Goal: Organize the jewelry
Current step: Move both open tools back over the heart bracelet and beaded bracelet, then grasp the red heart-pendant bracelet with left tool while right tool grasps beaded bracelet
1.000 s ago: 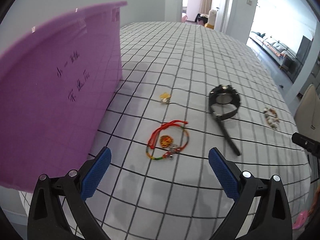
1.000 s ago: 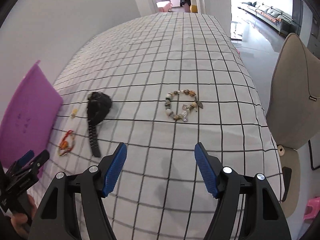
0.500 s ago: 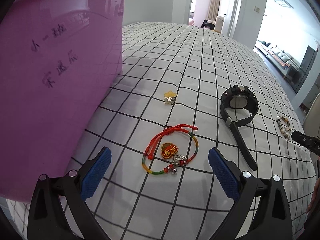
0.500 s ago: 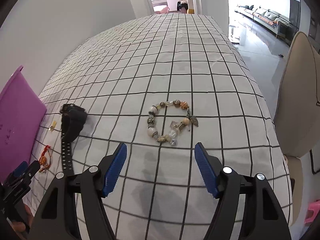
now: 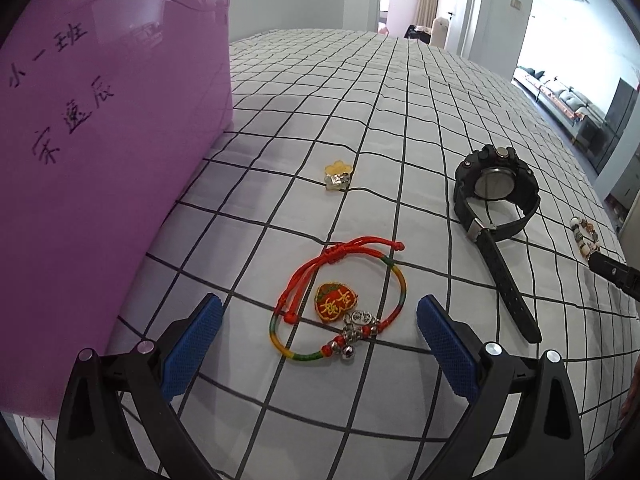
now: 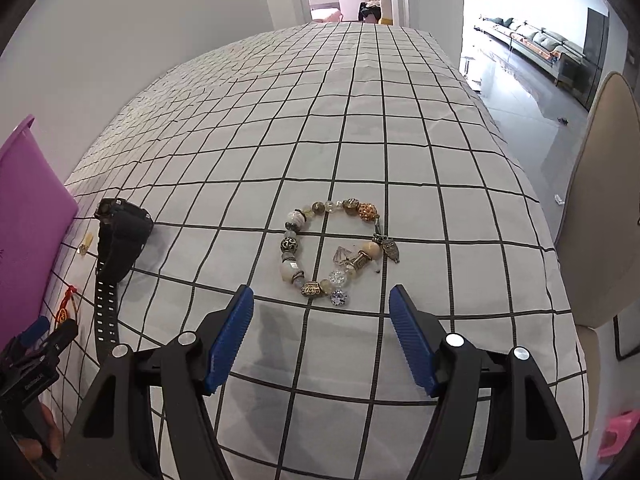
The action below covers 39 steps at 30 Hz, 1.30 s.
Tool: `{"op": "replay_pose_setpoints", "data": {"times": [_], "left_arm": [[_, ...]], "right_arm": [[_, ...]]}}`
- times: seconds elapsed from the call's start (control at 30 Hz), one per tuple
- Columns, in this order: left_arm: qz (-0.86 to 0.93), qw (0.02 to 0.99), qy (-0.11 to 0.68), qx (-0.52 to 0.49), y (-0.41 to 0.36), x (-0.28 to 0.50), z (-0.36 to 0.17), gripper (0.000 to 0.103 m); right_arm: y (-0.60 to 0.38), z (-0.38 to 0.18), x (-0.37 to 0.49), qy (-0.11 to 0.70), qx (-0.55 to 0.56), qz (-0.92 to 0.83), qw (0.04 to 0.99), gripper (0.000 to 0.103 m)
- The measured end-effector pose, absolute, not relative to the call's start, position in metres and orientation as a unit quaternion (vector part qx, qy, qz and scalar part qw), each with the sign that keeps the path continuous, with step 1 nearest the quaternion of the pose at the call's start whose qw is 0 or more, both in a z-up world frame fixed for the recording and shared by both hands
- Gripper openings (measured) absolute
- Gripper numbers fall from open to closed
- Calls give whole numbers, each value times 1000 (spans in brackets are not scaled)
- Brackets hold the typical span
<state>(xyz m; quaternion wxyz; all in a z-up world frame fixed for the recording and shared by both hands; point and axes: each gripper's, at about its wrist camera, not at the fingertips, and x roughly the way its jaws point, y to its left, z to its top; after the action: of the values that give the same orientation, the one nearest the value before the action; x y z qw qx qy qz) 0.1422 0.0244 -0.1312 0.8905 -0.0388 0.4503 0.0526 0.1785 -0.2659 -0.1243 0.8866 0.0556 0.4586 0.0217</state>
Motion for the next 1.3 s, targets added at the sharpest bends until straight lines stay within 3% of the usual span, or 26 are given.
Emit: {"op": "replay_pose_setpoints", "data": {"times": [1.03,1.13,1.23,1.3], "left_arm": [[52,883,465,-24,19,164,-136,95],[48,887,460,-21,16,160,-135,88],[40,891,451,-17,9,155,-132,73],[30,895,445,-12,3,152,-130,53]], "right_arm": [[-262,-133,206,439,-25,22,898,75],[-259,-132,204,437,-29,30,899,66],[-250,-131,199,431,-40,44,900,49],[-244,-130,197,428,-47,53,901,38]]}}
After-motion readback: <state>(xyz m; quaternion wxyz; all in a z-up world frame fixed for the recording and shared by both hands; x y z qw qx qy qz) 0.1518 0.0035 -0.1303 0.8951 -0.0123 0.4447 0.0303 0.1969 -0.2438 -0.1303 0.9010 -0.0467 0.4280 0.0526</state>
